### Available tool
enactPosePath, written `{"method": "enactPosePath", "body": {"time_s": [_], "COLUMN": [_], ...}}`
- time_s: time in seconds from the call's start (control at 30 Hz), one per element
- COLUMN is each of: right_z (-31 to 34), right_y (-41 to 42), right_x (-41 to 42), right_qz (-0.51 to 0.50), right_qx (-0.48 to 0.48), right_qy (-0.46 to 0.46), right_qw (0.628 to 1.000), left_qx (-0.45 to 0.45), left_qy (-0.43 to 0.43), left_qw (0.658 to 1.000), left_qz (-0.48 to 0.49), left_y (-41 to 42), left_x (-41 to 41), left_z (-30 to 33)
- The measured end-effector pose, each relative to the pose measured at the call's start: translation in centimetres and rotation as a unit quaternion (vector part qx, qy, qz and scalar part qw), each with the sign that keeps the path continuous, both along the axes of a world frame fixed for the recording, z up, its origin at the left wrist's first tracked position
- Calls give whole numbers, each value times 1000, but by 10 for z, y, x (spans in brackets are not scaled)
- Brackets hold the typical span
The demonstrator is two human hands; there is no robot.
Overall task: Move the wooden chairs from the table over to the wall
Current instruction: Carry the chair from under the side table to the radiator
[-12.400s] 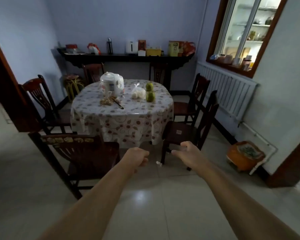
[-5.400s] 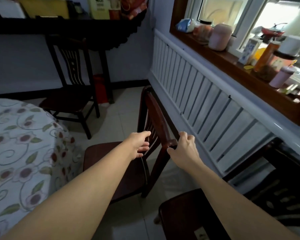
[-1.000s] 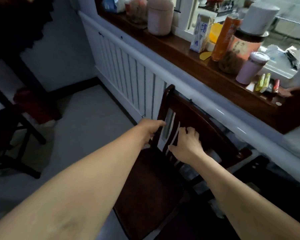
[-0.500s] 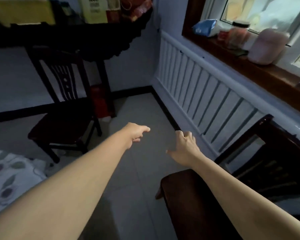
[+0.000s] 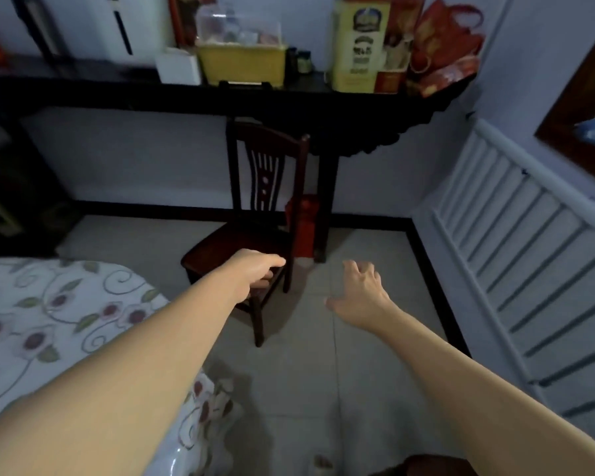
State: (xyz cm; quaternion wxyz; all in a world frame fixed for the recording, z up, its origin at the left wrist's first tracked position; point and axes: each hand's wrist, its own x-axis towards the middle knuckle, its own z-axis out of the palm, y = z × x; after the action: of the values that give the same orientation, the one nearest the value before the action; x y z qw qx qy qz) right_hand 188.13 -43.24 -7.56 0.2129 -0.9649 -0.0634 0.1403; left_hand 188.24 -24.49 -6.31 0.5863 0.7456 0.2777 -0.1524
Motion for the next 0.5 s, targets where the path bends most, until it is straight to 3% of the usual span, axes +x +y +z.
{"method": "enactPosePath", "body": {"time_s": [0.5], "right_z": [17], "right_y": [67], "right_x": [274], "right_qz": [90], "right_qx": [1], "right_qy": [1], "right_qw": [996], "left_qx": [26], "left_qy": [-21], "left_qw": [997], "left_qz": [69], "left_y": [52], "left_x": [240], "left_z": [6]}}
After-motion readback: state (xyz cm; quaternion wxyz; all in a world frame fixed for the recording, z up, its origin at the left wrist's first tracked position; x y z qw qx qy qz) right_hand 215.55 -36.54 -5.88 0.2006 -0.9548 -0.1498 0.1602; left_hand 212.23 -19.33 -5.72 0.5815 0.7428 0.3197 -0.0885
